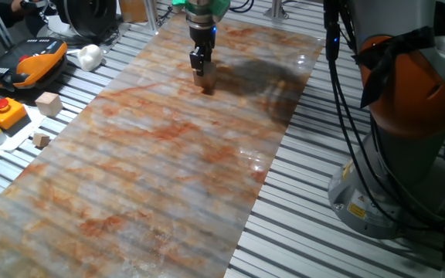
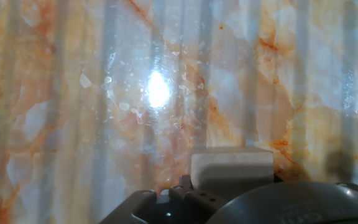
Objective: Hold a small block with the gripper and sweep it from left to right on the table
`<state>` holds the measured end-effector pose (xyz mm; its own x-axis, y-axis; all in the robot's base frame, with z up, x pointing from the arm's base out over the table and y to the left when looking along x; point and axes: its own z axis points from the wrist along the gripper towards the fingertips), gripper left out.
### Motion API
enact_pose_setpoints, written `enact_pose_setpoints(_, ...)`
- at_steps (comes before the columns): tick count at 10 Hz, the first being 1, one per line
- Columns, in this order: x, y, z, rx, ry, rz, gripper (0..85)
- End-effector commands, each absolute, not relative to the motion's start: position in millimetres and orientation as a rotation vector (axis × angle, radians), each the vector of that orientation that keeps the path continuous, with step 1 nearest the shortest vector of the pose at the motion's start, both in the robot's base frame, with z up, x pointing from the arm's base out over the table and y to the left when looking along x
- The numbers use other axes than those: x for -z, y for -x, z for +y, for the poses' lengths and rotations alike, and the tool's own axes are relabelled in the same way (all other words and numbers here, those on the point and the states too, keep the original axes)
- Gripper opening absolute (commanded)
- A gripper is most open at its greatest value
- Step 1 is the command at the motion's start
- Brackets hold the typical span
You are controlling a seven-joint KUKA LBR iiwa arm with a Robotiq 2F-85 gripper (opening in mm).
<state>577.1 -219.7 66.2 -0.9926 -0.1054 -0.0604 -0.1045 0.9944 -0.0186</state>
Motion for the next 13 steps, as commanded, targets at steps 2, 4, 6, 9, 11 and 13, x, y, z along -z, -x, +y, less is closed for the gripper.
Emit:
enact_pose_setpoints(2,-67.4,-577.4,-219.9,0.019,0.173,3.079,17.0)
enact_pose_setpoints(4,-67.3,-577.5,-219.8,0.016,0.18,3.079,17.0)
enact_pose_setpoints(6,-67.1,-577.5,-219.5,0.012,0.192,3.08,0.0)
enact_pose_setpoints(9,-66.7,-577.4,-219.3,0.02,0.198,3.072,0.0)
enact_pose_setpoints(11,-66.0,-577.2,-218.6,0.022,0.193,3.068,0.0)
enact_pose_setpoints(13,-64.3,-576.7,-216.8,0.022,0.188,3.063,0.0)
